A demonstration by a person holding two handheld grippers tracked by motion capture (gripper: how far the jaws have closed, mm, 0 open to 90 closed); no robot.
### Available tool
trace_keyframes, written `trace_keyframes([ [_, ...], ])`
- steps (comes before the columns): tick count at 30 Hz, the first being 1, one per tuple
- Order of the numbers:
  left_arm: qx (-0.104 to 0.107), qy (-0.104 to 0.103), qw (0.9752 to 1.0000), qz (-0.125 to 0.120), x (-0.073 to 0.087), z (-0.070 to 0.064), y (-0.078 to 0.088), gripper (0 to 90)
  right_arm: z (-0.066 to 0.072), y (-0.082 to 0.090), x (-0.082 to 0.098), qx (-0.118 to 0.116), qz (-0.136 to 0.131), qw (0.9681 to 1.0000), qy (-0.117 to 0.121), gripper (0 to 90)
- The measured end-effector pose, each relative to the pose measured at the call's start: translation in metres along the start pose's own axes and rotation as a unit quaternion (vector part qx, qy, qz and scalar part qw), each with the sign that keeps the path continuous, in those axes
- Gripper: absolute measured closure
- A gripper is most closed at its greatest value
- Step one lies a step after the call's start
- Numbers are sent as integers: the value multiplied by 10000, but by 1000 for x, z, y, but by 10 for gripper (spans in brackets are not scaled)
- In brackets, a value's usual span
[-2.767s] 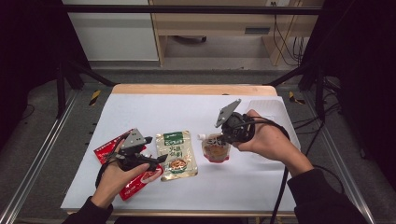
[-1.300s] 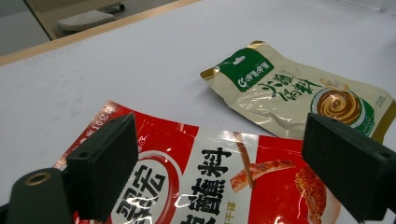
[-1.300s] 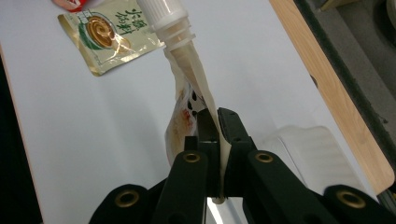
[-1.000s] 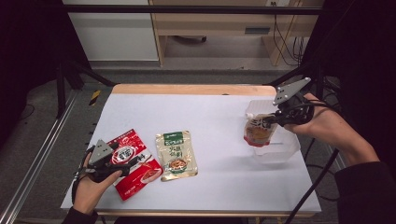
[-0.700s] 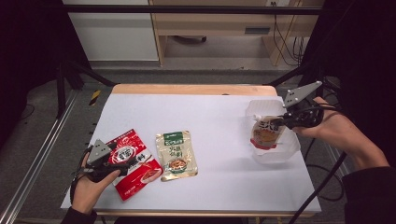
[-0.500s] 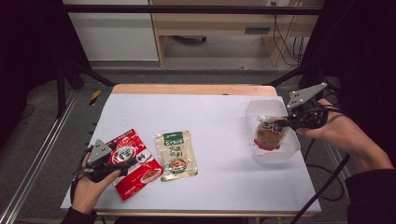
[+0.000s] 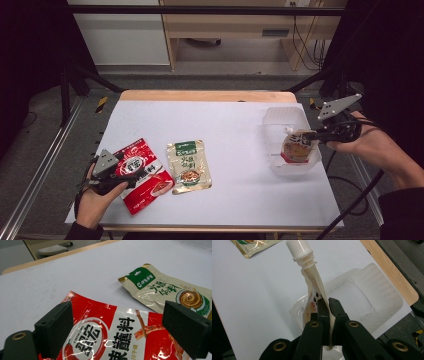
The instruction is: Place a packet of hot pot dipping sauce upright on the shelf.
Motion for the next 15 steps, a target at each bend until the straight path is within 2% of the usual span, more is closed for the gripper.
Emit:
trace_keyframes([
  [15, -22, -17, 10000, 8, 0, 0, 0, 101, 2, 2, 1, -110, -34, 9999, 54, 886],
])
Point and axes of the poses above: each handheld gripper's, and its own axes: y roughly backward along the jaws, x roughly out of its underside, z roughly to its left, the point moved 1 cm from there along -y, roughly forward along the jaws
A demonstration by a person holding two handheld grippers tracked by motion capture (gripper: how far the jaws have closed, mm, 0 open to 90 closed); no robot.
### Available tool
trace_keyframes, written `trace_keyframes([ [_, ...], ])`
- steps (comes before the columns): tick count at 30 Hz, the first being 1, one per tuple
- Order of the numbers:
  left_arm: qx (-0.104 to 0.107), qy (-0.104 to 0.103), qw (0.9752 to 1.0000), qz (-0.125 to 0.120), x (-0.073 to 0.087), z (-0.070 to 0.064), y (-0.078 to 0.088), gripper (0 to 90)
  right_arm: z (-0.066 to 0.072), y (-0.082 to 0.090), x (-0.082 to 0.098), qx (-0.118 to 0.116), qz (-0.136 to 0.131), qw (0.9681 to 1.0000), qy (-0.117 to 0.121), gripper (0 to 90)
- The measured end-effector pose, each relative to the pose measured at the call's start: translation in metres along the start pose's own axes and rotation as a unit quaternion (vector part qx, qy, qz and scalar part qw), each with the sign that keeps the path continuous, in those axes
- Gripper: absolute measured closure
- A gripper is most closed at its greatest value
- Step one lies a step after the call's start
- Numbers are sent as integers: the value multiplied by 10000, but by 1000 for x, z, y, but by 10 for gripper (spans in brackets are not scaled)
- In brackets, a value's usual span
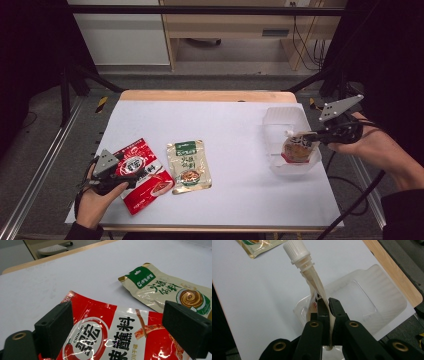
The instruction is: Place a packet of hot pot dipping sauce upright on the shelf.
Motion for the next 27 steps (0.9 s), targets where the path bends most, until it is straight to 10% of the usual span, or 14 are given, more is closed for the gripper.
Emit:
trace_keyframes([
  [27, 28, -34, 10000, 74, 1, -1, -2, 101, 2, -53, 26, -290, 107, 9990, -315, 873],
])
Point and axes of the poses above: each handheld gripper's, and its own axes: y roughly backward along the jaws, x roughly out of its underside, z roughly to its left, the point moved 1 cm from there along -y, roughly forward along the jaws
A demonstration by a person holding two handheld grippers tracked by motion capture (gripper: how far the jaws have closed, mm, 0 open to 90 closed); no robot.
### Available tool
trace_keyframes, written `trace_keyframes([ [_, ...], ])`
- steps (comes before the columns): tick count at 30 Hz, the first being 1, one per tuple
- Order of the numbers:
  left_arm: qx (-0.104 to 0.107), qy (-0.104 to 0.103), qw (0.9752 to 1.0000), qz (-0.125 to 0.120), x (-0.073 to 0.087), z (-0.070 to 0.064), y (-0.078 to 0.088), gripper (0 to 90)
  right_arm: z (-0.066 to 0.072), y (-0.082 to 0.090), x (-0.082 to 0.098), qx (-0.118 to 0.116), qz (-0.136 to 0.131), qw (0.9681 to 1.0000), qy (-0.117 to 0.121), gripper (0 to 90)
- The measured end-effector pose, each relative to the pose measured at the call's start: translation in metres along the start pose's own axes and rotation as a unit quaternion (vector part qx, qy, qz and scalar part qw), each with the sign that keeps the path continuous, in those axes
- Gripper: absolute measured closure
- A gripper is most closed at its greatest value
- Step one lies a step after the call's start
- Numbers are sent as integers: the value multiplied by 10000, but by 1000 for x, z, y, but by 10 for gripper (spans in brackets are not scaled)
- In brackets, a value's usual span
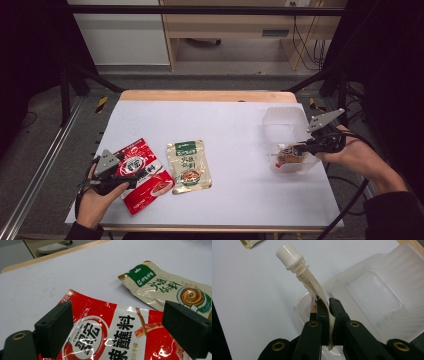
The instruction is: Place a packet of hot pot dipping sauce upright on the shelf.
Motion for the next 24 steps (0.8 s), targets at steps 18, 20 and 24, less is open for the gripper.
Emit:
trace_keyframes([
  [18, -22, -65, 10000, 47, 1, 0, -1, 101, 6, 3, 5, 354, 27, 9986, -394, 355],
  [20, -19, -66, 10000, 46, 1, -1, -1, 101, 7, 4, 5, 430, -95, 9987, -275, 292],
  [24, -19, -87, 9999, 69, 1, -1, -2, 101, 10, 6, 1, 658, -202, 9972, -309, 203],
])
Point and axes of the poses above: each handheld gripper's, and its own axes: y roughly backward along the jaws, x roughly out of its underside, z roughly to its left, the point moved 1 cm from there along -y, roughly forward along the jaws
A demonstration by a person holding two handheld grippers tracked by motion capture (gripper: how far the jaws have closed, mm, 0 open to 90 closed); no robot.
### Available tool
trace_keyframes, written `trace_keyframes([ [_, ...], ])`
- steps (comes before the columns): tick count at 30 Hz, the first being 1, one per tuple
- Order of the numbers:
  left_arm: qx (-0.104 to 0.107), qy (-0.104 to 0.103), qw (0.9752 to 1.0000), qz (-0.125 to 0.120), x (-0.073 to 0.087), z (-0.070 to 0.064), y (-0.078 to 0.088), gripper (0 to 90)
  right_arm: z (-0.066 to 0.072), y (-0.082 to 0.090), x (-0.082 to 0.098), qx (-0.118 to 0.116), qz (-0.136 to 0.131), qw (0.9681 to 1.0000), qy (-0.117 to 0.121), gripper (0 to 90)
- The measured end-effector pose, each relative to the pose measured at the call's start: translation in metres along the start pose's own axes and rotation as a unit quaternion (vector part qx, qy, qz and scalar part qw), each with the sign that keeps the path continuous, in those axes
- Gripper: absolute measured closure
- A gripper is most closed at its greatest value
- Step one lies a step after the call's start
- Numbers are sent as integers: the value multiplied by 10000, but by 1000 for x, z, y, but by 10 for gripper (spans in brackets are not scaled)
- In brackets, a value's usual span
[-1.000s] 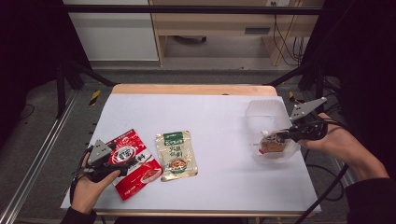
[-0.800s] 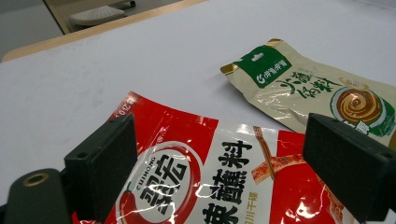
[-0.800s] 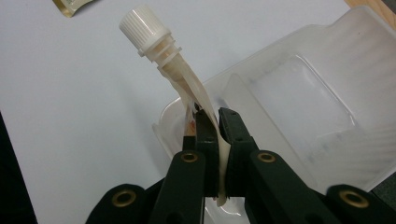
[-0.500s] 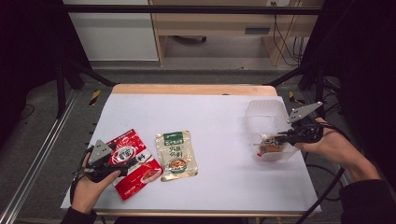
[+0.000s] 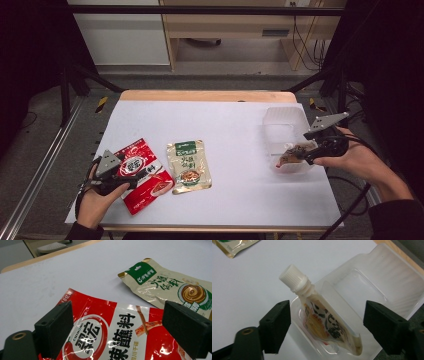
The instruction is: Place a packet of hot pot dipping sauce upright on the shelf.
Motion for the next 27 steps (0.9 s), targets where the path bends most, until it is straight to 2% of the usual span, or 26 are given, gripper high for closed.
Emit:
trace_keyframes([
  [3, -18, -23, 10000, 13, 0, 0, -1, 101, 3, 1, -5, 87, -66, 9999, 11, 156],
  [9, 0, -44, 10000, 40, 1, -1, -1, 101, 14, 5, -19, 108, -439, 9989, 156, 108],
  [14, 2, -88, 9999, 72, 1, -3, -2, 99, 28, 7, -32, 243, -467, 9981, 313, 95],
  [16, 10, -62, 10000, 41, 1, -3, -2, 98, 36, 10, -38, 342, -601, 9972, 294, 104],
  [19, 43, -86, 9999, 51, 1, -4, -2, 93, 54, 14, -50, 624, -644, 9956, 276, 130],
  [21, 67, -118, 9999, 71, 1, -4, -2, 90, 68, 15, -57, 727, -677, 9946, 300, 139],
  [24, 76, -142, 9999, 45, 1, -4, -2, 84, 87, 14, -66, 797, -719, 9938, 305, 153],
  [27, 73, -85, 9999, 6, 1, -1, 0, 79, 107, 10, -74, 720, -837, 9936, 250, 152],
])
Point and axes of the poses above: each handheld gripper's, and its own axes: y roughly backward along the jaws, x roughly out of its underside, z roughly to its left, the point moved 1 cm from there along -y, roughly forward along the jaws
